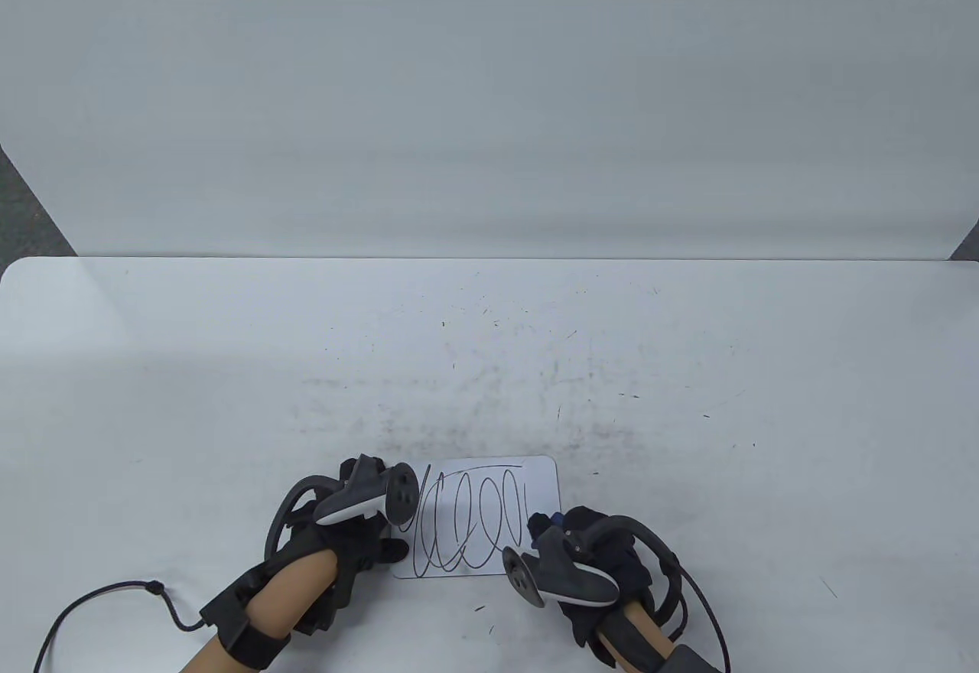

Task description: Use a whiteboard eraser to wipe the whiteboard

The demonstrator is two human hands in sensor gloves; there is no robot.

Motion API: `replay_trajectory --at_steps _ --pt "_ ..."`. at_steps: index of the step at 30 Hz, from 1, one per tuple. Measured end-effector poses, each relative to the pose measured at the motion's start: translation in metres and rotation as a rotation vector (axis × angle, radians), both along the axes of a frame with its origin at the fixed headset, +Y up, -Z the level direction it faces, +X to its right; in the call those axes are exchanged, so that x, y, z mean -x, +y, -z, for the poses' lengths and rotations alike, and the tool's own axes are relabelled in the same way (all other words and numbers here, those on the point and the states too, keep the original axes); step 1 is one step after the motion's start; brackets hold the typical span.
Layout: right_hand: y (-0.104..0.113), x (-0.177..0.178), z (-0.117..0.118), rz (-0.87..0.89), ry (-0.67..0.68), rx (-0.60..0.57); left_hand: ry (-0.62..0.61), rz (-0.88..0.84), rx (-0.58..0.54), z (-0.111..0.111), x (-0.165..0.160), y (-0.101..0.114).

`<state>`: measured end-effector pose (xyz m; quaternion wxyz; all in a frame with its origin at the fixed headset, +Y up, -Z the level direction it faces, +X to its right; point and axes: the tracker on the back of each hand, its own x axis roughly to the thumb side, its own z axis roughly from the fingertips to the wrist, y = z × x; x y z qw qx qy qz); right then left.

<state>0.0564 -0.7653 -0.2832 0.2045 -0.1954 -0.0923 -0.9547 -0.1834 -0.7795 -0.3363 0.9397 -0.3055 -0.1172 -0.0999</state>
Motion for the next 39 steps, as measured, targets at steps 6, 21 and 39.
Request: replay_trajectory --at_steps 6,21,39 --pt "-0.003 0.018 0.075 -0.004 -0.09 -0.048 0.003 -0.007 0.002 0.0 0.0 0.0" --pt "-0.004 0.023 0.065 -0.054 -0.044 -0.057 0.016 0.101 0.022 0.003 -0.01 0.002" --pt "-0.005 -0.01 -0.003 0.167 0.024 -0.02 0.013 -0.008 0.021 0.002 0.0 -0.001"
